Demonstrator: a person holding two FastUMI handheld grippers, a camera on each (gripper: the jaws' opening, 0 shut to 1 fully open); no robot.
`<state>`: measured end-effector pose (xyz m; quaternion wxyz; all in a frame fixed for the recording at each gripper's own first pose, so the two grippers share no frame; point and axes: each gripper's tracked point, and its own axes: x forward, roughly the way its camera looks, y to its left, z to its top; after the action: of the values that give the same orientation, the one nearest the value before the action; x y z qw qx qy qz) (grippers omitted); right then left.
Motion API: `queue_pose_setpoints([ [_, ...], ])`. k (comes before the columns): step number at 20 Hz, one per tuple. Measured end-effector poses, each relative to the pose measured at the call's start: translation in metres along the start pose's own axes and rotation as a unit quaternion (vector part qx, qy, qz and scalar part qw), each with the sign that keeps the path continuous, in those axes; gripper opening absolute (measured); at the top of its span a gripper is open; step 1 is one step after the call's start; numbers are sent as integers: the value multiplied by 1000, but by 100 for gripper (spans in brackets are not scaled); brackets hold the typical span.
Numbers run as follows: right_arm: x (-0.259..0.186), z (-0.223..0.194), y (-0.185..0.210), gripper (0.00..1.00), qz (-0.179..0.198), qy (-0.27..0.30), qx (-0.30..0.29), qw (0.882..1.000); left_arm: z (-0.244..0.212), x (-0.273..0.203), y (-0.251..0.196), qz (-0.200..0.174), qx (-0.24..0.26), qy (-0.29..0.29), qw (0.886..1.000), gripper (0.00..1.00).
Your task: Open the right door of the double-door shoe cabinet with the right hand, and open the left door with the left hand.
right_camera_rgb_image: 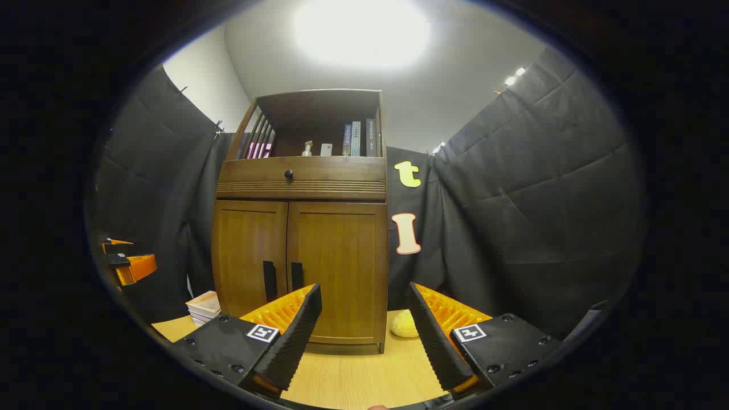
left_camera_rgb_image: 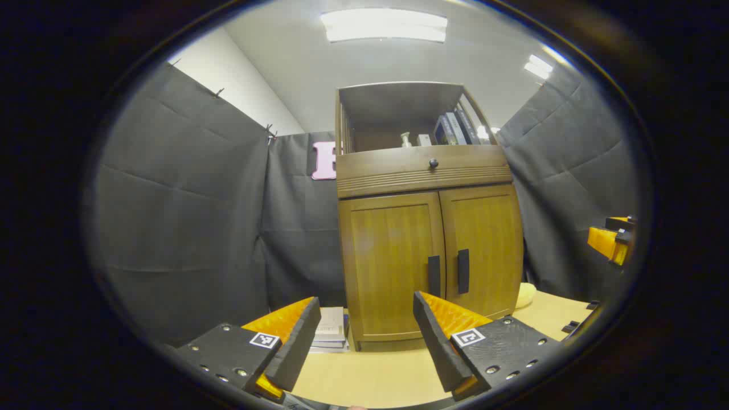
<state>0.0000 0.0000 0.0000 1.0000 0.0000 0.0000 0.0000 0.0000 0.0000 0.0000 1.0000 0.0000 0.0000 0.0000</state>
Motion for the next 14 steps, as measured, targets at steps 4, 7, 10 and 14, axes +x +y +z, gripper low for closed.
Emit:
queue_pose_setpoints([
  [4, 2, -3, 4, 94, 5, 6, 4, 1000, -1, 1, -1, 4, 0, 1, 1000, 95],
  [7, 4, -5, 3, 95, 3, 10, 7, 1000, -4, 2, 1, 6, 1, 5, 1000, 95],
  [10, 5, -7, 2, 95, 5, 17, 16, 1000, -7, 4, 1, 8, 2, 8, 1000, 95],
  [14, 6, -8, 3, 93, 4, 19, 20, 1000, -6, 7, 3, 10, 4, 6, 1000, 95],
])
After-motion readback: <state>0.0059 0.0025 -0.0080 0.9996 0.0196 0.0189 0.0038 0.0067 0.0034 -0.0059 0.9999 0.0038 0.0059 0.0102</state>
